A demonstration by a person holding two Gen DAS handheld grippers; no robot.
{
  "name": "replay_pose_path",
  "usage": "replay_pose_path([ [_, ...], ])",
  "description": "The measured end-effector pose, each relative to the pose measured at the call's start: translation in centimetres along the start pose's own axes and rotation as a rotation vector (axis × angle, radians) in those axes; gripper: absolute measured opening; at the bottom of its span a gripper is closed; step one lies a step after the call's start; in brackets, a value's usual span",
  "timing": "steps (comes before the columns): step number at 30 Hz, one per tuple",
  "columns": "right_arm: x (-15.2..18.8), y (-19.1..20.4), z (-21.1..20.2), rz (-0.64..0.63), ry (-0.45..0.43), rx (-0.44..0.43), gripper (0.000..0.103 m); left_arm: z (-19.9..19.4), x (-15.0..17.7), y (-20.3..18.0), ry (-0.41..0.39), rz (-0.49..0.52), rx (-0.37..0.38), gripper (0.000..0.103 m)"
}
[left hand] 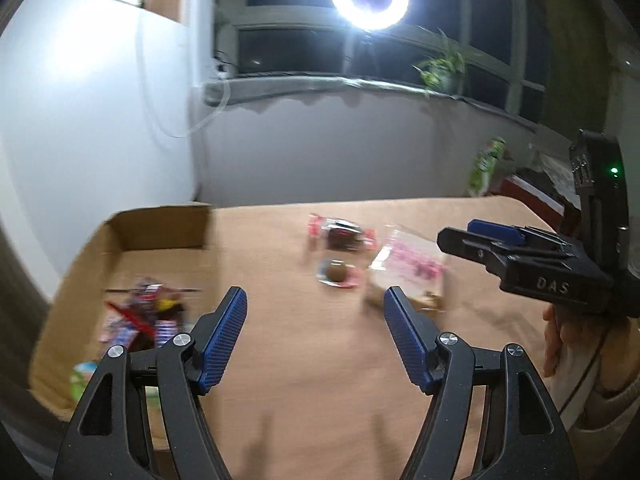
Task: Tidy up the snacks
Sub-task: 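Move both tools back toward the bagged bread loaf, then grasp the bagged bread loaf with the right gripper while the left grips its other side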
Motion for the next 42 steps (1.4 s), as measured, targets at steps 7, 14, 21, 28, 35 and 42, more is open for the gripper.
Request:
replay_pose_path([
  [7,2.6,-5.3,-0.1,0.079,0.050,0.021,0.074,3.1,1.9,-4.5,0.087,0.009,0.072,0.071],
  [14,3.0,-7.2,3.1,0.103,0.123,-0.033,0.084,6.2,3.5,-6.6,0.164,-0.018,0.121,0.071],
  [21,2.6,-6.9,6.3,0.031,0.202,-0.088,0.085,8.7,5.1,-7.9,0.237,-0.041,0.161,0.071],
  [28,2.3,-5.9,8.1,0.008,0.236,-0.184,0.085,10.4,5.4,-8.4,0.276,-0.040,0.140,0.070],
  [35,2.5,-5.0,8.1,0.020,0.236,-0.240,0.067,10.1,5.4,-7.9,0.261,-0.056,0.120,0.058],
  [42,2.8,-4.8,7.6,0.030,0.237,-0.234,0.060,10.1,5.3,-7.6,0.252,-0.074,0.121,0.054],
])
Point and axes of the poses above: each gripper's, at about its wrist camera, not at the fingertips, and z roughly the way its jaws point, y to its left, x to its underside, the point moved 8 cm from there along z, roughly the way its jaws point, and after that the axes turned 8 degrees about -z, right-handed, at the moved point
